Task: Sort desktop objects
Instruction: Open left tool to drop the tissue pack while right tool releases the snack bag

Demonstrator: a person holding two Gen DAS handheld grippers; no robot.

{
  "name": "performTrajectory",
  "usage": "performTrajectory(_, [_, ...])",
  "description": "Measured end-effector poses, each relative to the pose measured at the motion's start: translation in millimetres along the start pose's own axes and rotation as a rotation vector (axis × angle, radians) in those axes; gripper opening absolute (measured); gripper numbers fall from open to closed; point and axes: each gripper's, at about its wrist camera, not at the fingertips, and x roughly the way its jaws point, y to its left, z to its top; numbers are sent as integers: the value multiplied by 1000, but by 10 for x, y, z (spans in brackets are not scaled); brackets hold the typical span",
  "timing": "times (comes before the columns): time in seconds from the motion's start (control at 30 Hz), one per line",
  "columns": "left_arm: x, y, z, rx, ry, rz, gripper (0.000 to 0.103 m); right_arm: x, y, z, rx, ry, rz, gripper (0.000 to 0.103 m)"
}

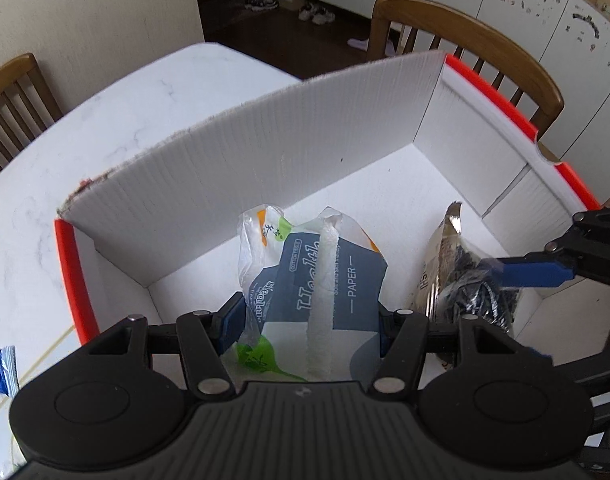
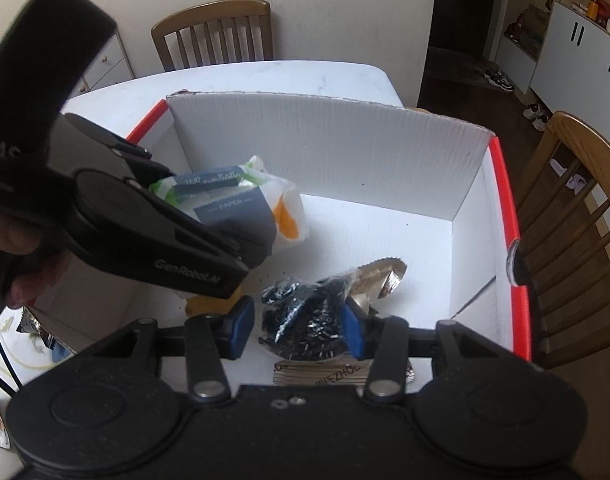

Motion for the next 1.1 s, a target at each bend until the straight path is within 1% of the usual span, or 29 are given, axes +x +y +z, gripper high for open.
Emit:
performTrajectory(0.17, [30, 3, 25, 7, 15, 1, 60, -11, -9, 5, 6, 0, 6, 46])
performTrajectory(0.27, [66, -17, 64, 21, 36, 10, 62, -10, -9, 5, 6, 1, 5, 48])
performTrajectory(0.37, [89, -33, 72, 32, 40, 19, 65, -11, -10, 0, 8, 3, 5, 49])
performTrajectory(0.47, [117, -34, 76, 26, 40, 31, 73, -16, -24, 1, 13, 1, 2, 58])
performTrajectory(0.5, [113, -32, 70, 25, 36, 28, 73, -34, -14, -8, 15, -3, -2, 63])
performTrajectory(0.53, [105, -32, 64, 25, 31, 23, 74, -43, -20, -13, 18, -8, -4, 65])
performTrajectory(0.8, [-31, -23, 33, 12, -26, 5, 78, -189, -63, -39, 29, -36, -3, 66])
performTrajectory(0.93, [-144, -32, 33, 0, -64, 2, 83, -313, -74, -54, 32, -55, -2, 67])
performTrajectory(1.1, [-315, -14, 22, -10, -103, 2, 84, -455, -64, -62, 34, -88, 3, 68])
